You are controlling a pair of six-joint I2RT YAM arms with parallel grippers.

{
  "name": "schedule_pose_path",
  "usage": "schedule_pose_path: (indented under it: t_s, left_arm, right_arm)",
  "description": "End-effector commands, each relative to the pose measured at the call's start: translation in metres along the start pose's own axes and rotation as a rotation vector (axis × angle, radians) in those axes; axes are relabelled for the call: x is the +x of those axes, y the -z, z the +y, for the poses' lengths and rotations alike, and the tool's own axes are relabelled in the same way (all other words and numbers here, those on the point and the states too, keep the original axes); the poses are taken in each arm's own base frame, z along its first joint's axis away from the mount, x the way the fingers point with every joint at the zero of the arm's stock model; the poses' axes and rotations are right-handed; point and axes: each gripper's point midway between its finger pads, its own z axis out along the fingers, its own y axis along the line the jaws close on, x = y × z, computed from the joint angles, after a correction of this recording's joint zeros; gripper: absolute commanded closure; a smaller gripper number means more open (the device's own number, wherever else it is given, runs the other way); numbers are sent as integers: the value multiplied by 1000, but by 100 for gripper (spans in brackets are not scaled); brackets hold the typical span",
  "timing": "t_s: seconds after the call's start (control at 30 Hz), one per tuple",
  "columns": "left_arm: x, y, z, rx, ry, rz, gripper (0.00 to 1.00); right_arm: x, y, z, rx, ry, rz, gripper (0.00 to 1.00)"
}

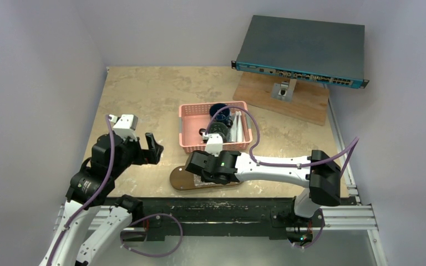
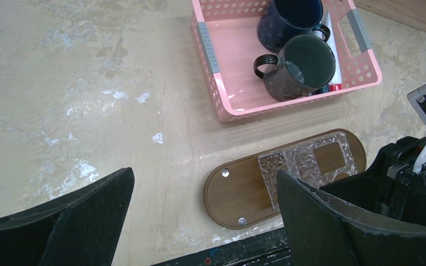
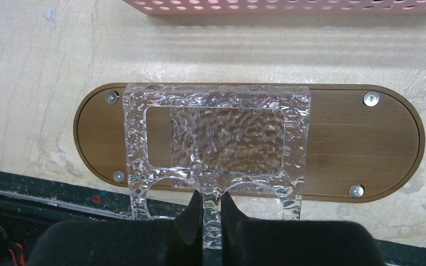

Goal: Prepare toiletry sets of a toothbrush and toothpaste on the tray

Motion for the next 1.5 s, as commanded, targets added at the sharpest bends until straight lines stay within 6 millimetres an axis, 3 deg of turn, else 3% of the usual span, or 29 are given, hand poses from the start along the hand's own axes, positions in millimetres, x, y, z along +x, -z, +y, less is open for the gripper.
schedule_pose_path:
  t_s: [0.0, 0.2, 0.33, 0.43, 0.6, 0.83, 1.13, 1.47]
  left_arm:
    - [-2, -3, 1, -11, 2, -7, 0]
    - [-2, -3, 1, -12, 2, -6, 0]
    - [-2, -3, 1, -12, 2, -7, 0]
    - [-3, -3, 1, -12, 2, -8, 0]
    - [-2, -3, 1, -12, 2, -8, 0]
    - [-3, -3, 1, -11, 2, -10, 0]
    - [-3, -3, 1, -11, 2, -11, 0]
    - [-2, -4, 2, -17, 6, -7, 0]
  right_arm:
    - [-8, 0, -2, 1, -10, -30, 100]
    - [-8, 1, -5, 8, -7, -32, 99]
    - [-8, 1, -4, 10, -2, -29, 89]
    - [-10, 3, -3, 7, -4, -32, 76]
    - [-21, 10, -4, 19, 1, -64, 67]
    - [-36, 26, -4, 6, -11, -99, 62]
    - [-57, 52, 1, -51, 16, -135, 64]
    - [-113, 58, 5, -35, 98, -217, 64]
